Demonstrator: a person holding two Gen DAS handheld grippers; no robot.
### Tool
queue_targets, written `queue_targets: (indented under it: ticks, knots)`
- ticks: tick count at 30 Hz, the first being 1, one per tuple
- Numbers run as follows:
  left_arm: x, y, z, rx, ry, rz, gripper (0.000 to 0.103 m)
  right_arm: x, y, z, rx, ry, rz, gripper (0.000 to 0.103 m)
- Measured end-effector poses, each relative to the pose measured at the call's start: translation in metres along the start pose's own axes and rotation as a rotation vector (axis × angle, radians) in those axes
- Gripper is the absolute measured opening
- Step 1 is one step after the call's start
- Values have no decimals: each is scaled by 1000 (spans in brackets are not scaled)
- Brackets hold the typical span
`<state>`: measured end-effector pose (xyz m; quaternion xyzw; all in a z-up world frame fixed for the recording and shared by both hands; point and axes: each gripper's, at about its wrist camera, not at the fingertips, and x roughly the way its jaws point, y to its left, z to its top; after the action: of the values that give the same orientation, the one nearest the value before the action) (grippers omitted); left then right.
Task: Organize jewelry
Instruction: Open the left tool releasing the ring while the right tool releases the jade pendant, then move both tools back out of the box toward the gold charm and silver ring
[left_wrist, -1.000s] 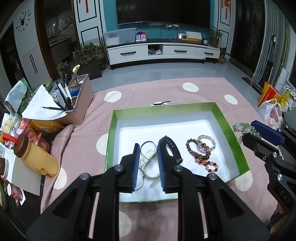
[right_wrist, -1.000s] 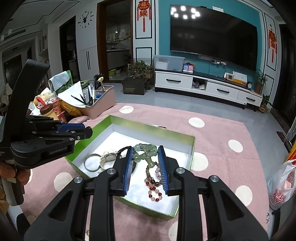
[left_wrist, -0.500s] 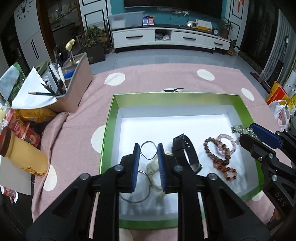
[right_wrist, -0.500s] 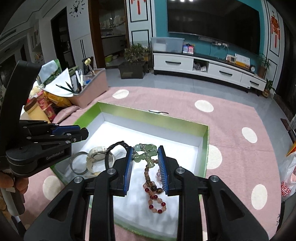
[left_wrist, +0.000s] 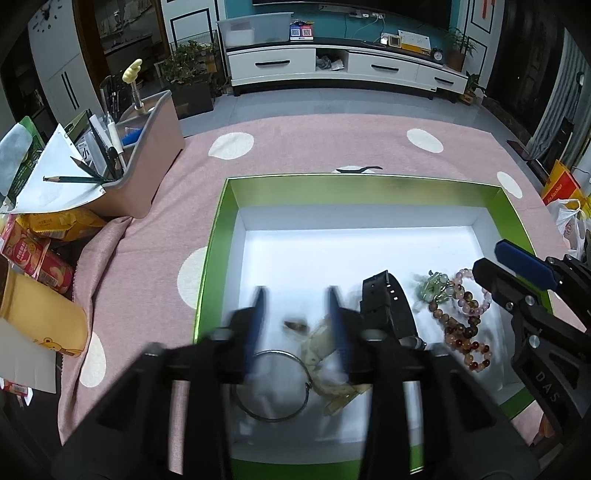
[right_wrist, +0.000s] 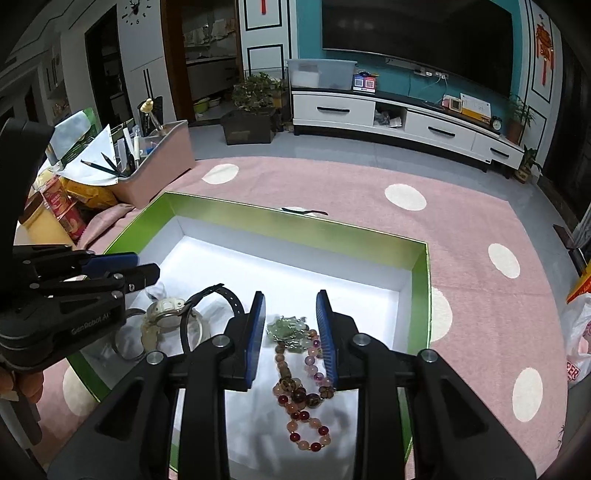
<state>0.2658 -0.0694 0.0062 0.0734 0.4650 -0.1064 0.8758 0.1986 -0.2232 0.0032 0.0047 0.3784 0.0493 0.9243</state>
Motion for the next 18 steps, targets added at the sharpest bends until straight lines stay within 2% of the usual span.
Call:
queue_targets:
  ticks: [2, 5, 8, 12, 18]
  knots:
    - [-2, 1, -1, -3, -4, 1, 49, -4, -1, -1, 6, -8, 5, 37]
    - [-7, 2, -3, -9, -13, 2, 55, -14, -4, -4, 13, -23, 13, 40]
    - [-15, 3, -6, -14, -26, 2, 67, -26, -5, -9, 11, -37, 19, 41]
    - [-30, 5, -16, -22, -42, 6, 71, -50, -7, -19, 16, -61, 31, 42]
    - [-64, 7, -40, -29, -81, -12, 71, -92, -12, -40, 18, -99, 56, 42]
